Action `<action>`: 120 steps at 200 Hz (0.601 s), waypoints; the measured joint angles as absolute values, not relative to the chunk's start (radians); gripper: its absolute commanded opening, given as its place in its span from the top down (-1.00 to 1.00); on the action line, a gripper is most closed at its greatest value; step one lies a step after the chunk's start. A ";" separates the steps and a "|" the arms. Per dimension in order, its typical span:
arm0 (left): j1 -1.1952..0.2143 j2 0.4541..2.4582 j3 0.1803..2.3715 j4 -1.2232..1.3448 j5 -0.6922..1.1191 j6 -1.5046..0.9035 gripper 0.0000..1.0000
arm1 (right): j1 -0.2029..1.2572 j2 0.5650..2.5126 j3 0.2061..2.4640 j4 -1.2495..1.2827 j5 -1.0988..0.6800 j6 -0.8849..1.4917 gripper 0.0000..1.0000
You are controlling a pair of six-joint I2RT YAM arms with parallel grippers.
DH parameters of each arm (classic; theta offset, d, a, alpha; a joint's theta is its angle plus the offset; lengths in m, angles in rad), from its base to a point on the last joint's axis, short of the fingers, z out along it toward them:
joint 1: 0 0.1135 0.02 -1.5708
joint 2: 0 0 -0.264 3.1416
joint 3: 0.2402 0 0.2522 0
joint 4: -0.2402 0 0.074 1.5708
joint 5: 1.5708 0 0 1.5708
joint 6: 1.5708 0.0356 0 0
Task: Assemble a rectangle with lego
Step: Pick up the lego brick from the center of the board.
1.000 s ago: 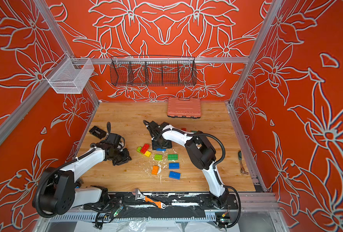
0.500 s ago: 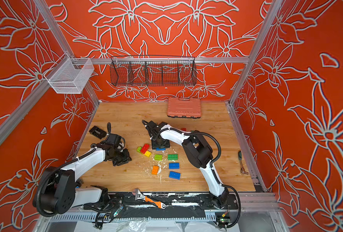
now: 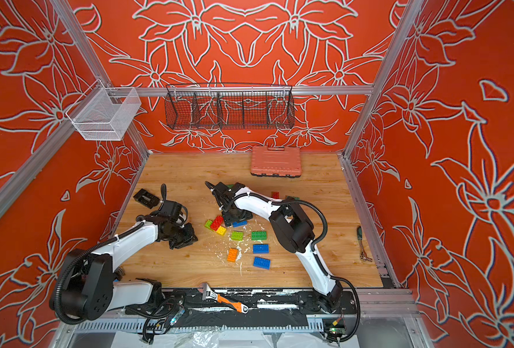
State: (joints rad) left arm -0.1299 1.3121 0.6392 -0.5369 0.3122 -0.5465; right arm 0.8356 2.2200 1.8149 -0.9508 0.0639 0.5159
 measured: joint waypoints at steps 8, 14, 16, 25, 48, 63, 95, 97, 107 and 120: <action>-0.130 1.312 0.639 -0.537 0.312 -0.546 0.47 | 0.835 2.220 1.815 -0.953 0.064 0.516 -0.59; -0.130 1.312 0.639 -0.537 0.312 -0.546 0.47 | 0.835 2.220 1.815 -0.954 0.063 0.516 -0.58; -0.130 1.312 0.639 -0.537 0.312 -0.546 0.47 | 0.835 2.220 1.815 -0.955 0.063 0.516 -0.58; -0.130 1.312 0.639 -0.537 0.312 -0.546 0.47 | 0.835 2.220 1.815 -0.958 0.061 0.516 -0.58; -0.130 1.312 0.639 -0.537 0.312 -0.546 0.47 | 0.831 2.220 1.817 -0.961 0.052 0.522 -0.54; -0.130 1.312 0.639 -0.537 0.312 -0.546 0.47 | 0.831 2.222 1.817 -0.962 0.049 0.525 -0.52; -0.130 1.312 0.639 -0.537 0.312 -0.546 0.47 | 0.831 2.230 1.822 -0.964 0.048 0.527 -0.47; -0.130 1.312 0.639 -0.537 0.312 -0.546 0.47 | 0.831 2.230 1.822 -0.964 0.048 0.527 -0.47; -0.130 1.312 0.639 -0.537 0.312 -0.546 0.47 | 0.831 2.236 1.825 -0.965 0.048 0.527 -0.44; -0.130 1.312 0.639 -0.537 0.312 -0.546 0.47 | 0.831 2.245 1.833 -0.971 0.049 0.523 -0.35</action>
